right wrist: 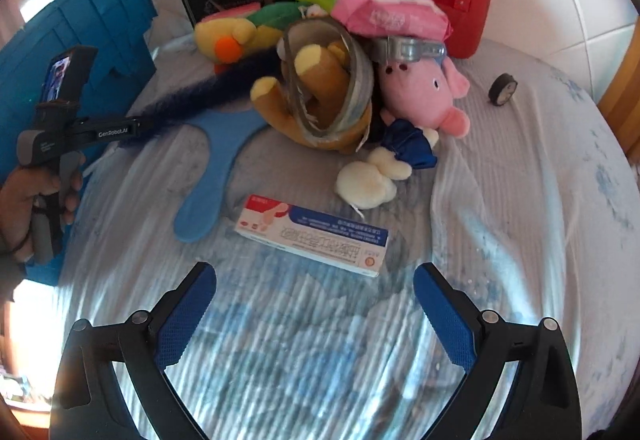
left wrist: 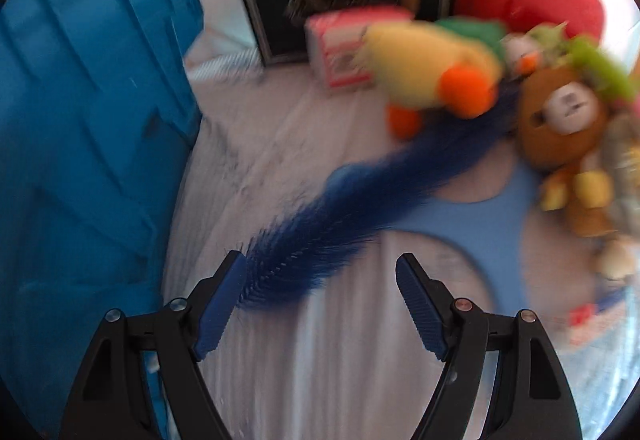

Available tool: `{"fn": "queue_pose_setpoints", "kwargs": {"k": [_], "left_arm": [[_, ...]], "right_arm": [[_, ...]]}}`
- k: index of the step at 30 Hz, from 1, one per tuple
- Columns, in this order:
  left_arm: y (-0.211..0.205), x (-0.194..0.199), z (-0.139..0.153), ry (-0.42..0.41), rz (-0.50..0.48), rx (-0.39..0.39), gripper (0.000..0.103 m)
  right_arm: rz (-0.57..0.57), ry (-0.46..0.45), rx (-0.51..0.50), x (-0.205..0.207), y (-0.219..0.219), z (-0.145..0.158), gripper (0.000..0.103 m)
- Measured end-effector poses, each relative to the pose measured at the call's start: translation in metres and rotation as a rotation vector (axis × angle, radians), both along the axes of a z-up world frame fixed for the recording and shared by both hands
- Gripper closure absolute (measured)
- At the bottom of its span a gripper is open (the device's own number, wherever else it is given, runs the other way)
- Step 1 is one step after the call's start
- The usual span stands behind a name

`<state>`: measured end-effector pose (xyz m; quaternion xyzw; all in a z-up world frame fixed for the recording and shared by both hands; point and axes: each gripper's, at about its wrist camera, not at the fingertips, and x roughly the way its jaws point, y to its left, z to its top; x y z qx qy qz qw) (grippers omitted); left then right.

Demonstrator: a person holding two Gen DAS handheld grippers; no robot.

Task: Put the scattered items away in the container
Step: 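Grasp the blue feather duster with the left tool while the right tool grasps the ointment tube box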

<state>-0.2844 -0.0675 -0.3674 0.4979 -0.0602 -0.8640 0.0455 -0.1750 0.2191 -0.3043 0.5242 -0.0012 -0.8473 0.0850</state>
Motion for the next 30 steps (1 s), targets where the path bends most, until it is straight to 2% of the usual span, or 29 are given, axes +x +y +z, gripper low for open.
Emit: {"fn": "queue_pose_setpoints", "kwargs": {"k": [3,6,12,14,17,22,26,30], "left_arm": [[-0.011,-0.017,-0.022,-0.029,0.013,-0.031,0.027],[-0.02,-0.027,-0.034,-0.039,0.019,-0.023,0.027],[-0.027,-0.028,-0.042,-0.003,0.036,0.057,0.025],[-0.027,-0.025,-0.041,-0.016,0.037,0.129,0.048],[-0.012,-0.011,-0.039,-0.027,-0.014,0.132,0.07],[0.023,0.028,-0.037,-0.044,-0.105,0.133,0.081],[0.034,0.06,-0.033,-0.05,-0.129,0.165,0.083],[0.036,0.085,-0.032,-0.069,-0.14,0.176,0.083]], "right_arm": [[0.022,-0.03,0.017,-0.015,0.002,-0.024,0.003],[0.076,-0.058,0.033,-0.03,-0.002,-0.046,0.003],[0.168,-0.061,0.074,-0.048,-0.018,-0.07,0.0],[0.188,-0.05,0.087,-0.049,-0.022,-0.071,0.0],[0.196,-0.048,0.076,-0.05,-0.022,-0.071,0.0],[0.208,-0.049,0.073,-0.055,-0.02,-0.075,0.0],[0.25,-0.072,0.024,-0.056,-0.021,-0.079,0.0],[0.352,-0.089,0.05,-0.035,-0.032,-0.085,0.001]]}}
